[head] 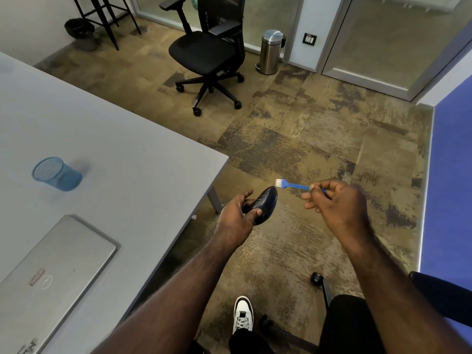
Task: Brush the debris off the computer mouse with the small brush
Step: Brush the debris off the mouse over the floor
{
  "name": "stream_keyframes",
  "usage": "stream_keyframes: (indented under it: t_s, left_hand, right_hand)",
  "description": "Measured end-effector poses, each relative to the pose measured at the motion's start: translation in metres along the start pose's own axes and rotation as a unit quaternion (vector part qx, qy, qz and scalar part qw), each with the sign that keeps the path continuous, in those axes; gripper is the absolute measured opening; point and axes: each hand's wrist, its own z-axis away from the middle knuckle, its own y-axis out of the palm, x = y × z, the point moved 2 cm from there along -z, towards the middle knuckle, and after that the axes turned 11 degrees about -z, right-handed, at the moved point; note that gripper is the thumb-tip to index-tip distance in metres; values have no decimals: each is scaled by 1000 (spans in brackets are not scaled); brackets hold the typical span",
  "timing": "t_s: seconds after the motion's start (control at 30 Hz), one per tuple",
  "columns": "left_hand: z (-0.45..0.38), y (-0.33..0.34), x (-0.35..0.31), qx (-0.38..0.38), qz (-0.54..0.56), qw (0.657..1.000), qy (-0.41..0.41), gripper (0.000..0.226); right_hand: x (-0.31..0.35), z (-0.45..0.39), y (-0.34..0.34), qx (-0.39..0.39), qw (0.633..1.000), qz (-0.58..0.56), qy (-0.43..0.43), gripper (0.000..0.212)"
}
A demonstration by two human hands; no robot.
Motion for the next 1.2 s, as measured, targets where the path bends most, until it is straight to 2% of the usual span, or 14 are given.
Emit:
stream_keyframes:
  t_s: [0.07,0.13,0.17,0.3,0.37,0.5,0.67,0.83,0.97,1.03,1.2]
  left_hand:
    - [0,0,0,-4,0,1000,0,59]
    - [0,0,-1,-6,-1,1000,1,59]
    - [0,0,-1,-5,-1,1000,3,59]
    - [0,1,1,3,3,1000,9,59]
    - [0,0,2,1,12,1000,8,59]
    - [1,-1,3,-3,43,999,7,57]
    - [-1,-3,8,-1,99,995,0,55]
    - [-3,-2,13,6,186,982,-11,49]
    - [-5,-2,16,23,255,966,-31,46]
    - [-6,-2,17,29,281,959,-38,44]
    - [-10,2,19,36,314,948,-45,41]
  right_hand:
    - [4,4,4,71,997,-24,12,6]
    - [3,9,10,126,992,0,18,5]
    - [1,10,11,118,993,14,19,5]
    - [-4,1,2,1,1000,23,14,9]
    - [-2,0,0,-4,1000,-5,12,8]
    - [-5,4,6,52,997,-33,46,6]
    - [-16,-5,-4,-37,997,-23,60,10]
    - [-15,0,2,46,990,-102,86,8]
    - [-21,-2,-2,-9,994,-70,89,10]
    - [-15,0,-3,-7,993,-90,71,9]
    - [-10,12,9,97,985,-111,94,10]
